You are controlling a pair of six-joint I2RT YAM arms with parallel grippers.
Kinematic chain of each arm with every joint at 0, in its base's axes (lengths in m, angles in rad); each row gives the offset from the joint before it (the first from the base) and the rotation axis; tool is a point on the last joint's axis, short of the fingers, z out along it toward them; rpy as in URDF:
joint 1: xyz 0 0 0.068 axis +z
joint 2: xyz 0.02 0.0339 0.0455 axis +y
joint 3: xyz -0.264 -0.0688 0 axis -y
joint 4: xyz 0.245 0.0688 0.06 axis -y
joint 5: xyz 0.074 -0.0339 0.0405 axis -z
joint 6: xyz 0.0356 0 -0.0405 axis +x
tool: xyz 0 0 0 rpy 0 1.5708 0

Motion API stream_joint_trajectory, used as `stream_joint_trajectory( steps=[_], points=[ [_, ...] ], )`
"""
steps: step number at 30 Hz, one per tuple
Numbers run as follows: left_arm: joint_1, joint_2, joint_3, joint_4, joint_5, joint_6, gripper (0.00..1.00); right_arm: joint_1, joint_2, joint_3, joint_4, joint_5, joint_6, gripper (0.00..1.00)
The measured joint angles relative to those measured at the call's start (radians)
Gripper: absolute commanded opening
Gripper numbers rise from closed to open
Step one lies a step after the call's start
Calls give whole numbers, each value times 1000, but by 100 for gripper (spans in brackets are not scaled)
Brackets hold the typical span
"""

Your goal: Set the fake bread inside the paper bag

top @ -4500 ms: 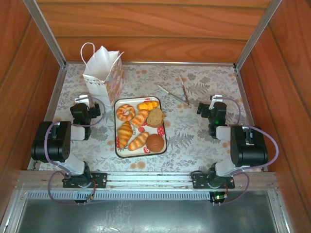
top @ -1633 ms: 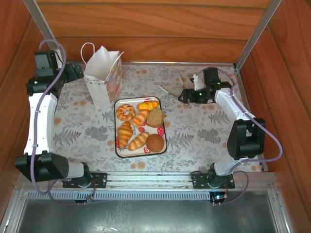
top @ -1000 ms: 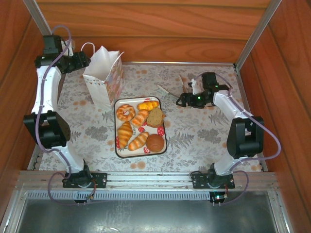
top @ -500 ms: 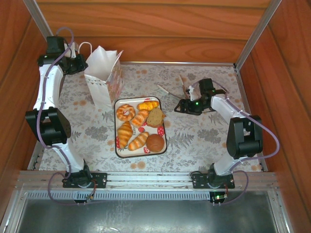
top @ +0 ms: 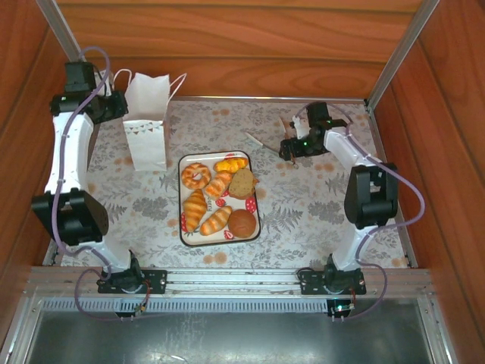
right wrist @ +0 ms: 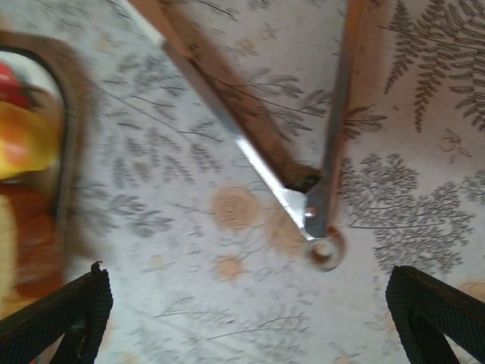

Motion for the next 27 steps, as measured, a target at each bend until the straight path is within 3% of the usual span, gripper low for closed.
stream_joint_trajectory(
  steps=[12,27],
  points=[
    [0,-256,-164,-7,-51,-17,0,19,133,87,10,66,-132,100],
    [0,-340,-240,-10,-24,-89,0,52,325,274,1,120,-175,100]
  ],
)
